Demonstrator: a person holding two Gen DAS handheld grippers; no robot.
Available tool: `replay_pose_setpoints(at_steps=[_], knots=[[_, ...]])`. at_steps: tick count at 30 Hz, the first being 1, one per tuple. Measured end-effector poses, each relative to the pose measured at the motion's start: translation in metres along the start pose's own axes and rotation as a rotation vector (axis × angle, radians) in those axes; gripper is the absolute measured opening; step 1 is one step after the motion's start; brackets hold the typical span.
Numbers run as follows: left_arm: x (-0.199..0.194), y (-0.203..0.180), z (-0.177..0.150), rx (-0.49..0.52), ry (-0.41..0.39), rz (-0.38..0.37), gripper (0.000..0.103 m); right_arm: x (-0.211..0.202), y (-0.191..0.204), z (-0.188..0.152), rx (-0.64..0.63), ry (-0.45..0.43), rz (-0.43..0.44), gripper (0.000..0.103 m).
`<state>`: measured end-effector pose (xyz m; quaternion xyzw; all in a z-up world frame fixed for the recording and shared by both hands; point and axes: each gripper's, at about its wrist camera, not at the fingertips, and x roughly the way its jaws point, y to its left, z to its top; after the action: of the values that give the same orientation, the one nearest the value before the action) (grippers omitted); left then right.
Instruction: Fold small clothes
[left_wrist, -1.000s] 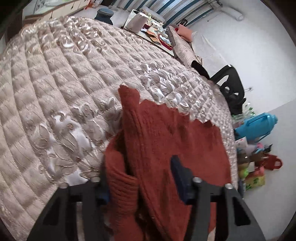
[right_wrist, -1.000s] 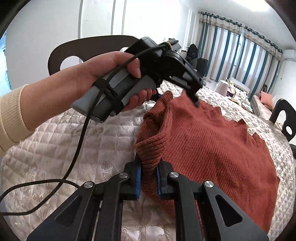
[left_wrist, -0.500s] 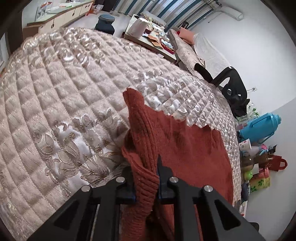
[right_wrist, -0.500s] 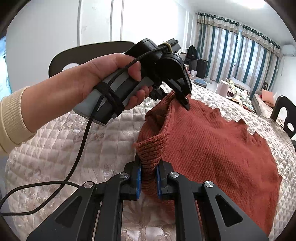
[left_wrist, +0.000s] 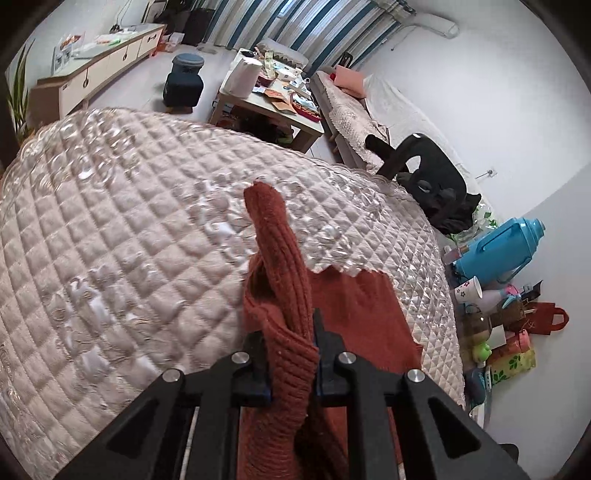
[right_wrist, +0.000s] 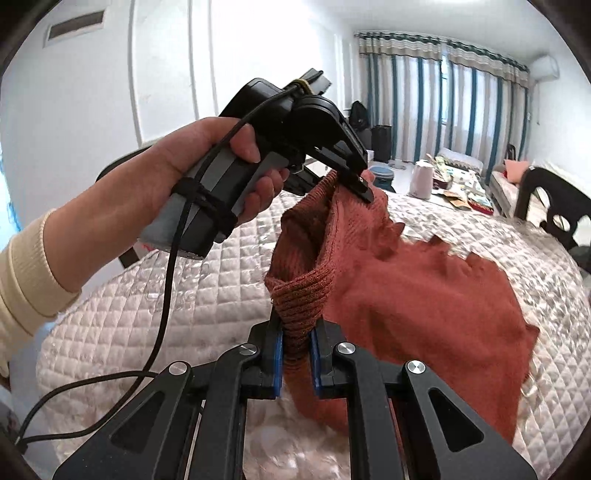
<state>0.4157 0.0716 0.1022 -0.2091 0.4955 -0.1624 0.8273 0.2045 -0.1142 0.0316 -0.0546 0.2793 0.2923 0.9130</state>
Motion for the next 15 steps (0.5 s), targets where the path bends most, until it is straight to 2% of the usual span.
replay_pose_setpoints(at_steps=[15], knots=[[0.022,-0.097,0.000,0.113,-0.005,-0.007,0.016,-0.044,-0.059,-0.020,0.148,-0.039,-0.025,0.010]])
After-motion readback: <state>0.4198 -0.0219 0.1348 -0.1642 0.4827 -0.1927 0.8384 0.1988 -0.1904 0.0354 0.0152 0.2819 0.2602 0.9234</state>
